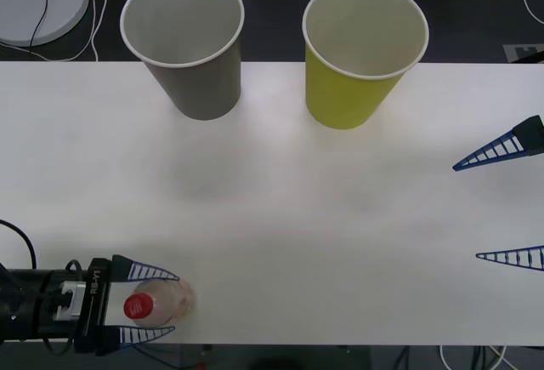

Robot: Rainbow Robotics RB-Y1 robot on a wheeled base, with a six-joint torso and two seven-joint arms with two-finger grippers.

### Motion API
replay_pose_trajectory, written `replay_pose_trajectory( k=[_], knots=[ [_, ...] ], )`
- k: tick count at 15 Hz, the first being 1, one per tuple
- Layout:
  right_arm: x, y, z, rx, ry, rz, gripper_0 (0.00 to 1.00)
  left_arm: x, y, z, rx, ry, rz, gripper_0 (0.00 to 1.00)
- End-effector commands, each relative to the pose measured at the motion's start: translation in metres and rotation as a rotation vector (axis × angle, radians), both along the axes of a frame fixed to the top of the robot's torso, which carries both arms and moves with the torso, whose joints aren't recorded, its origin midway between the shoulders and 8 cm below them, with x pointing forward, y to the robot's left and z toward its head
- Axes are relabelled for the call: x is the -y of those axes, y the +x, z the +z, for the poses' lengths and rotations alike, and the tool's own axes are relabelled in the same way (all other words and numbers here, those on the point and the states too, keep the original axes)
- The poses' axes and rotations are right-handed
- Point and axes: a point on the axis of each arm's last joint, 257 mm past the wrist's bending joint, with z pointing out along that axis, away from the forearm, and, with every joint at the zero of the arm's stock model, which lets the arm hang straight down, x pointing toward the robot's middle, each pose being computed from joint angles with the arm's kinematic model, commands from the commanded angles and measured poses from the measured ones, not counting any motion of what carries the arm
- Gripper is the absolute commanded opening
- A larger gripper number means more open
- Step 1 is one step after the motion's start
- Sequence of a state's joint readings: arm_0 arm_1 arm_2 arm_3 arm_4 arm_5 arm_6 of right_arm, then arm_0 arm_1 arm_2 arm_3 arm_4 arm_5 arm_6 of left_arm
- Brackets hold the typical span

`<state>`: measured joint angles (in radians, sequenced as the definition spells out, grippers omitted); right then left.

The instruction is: Put the can into the green bin and the plastic bottle into the gray bin

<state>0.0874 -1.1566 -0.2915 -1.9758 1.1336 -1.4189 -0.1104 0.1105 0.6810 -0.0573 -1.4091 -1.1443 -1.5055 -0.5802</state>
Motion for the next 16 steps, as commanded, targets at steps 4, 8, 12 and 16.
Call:
replay_pose_trajectory(
  k=[4,8,12,16],
  knots=[
    [0.0,0.0,0.0,0.0,0.0,0.0,1.0,0.0,0.0,0.0,-0.004,-0.003,0.002,0.0],
    [0.0,0.0,0.0,0.0,0.0,0.0,1.0,0.001,0.0,0.002,-0.005,-0.005,-0.001,0.0],
    [0.0,0.0,0.0,0.0,0.0,0.0,1.0,0.001,-0.002,0.016,-0.005,-0.02,-0.007,0.0],
    [0.0,0.0,0.0,0.0,0.0,0.0,1.0,-0.005,-0.001,0.032,0.002,-0.011,-0.008,0.0]
  ],
)
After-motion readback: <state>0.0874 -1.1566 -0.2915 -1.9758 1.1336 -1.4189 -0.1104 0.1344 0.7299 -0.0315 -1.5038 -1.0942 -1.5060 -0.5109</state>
